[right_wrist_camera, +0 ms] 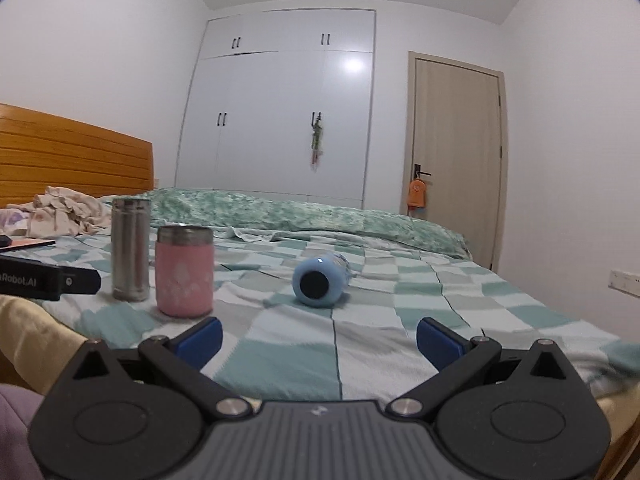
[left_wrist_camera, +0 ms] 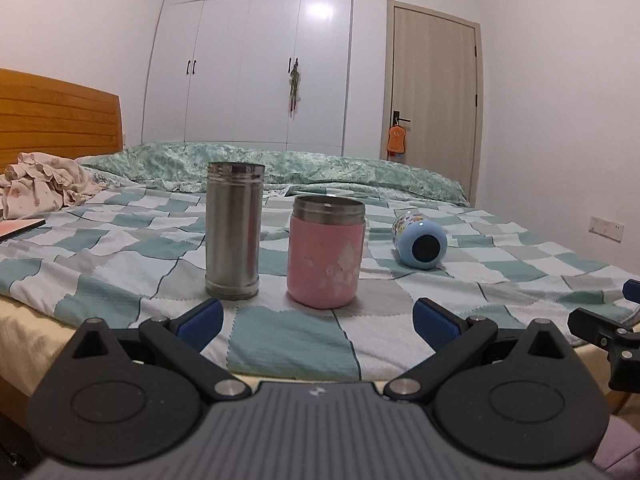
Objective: Flip cup upright
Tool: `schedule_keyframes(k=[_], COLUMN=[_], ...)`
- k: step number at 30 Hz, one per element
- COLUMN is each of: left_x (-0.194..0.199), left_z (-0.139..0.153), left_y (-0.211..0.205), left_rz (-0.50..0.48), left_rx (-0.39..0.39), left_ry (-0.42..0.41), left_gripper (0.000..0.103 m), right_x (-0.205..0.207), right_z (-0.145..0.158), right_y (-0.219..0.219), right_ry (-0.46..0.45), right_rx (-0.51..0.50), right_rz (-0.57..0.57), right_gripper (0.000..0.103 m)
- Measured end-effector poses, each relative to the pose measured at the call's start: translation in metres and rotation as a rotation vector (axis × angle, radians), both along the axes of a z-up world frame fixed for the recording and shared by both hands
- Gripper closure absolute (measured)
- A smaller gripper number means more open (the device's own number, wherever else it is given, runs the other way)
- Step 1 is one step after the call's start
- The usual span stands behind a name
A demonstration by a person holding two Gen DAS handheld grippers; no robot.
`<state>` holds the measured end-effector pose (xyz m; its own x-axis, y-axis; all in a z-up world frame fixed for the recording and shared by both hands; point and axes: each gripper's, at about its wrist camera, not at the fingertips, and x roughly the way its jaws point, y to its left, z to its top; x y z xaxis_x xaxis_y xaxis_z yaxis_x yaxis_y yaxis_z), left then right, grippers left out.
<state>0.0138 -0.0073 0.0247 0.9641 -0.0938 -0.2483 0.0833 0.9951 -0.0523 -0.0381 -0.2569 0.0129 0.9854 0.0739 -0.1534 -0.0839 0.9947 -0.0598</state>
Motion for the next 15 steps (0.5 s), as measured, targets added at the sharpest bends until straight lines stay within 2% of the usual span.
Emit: schedule_keyframes(k=[6,15], left_x=[-0.001,-0.009], left_z=[-0.016,-0.019], left_y=[-0.005,-0.006], left_rz=[0.009,0.006], left_rx=[0.032,0.050], left_ry=[-0.001,-0.041], left_gripper=[0.000,0.000], right_x=[-0.002,-0.002], right_z=[-0.006,-0.007], right_y=[0.000,0.000], right_ry=[-0.013,-0.045], right_rx=[0.001,0.019], right_rz=[0.004,0.002], right_gripper=[0.000,0.000])
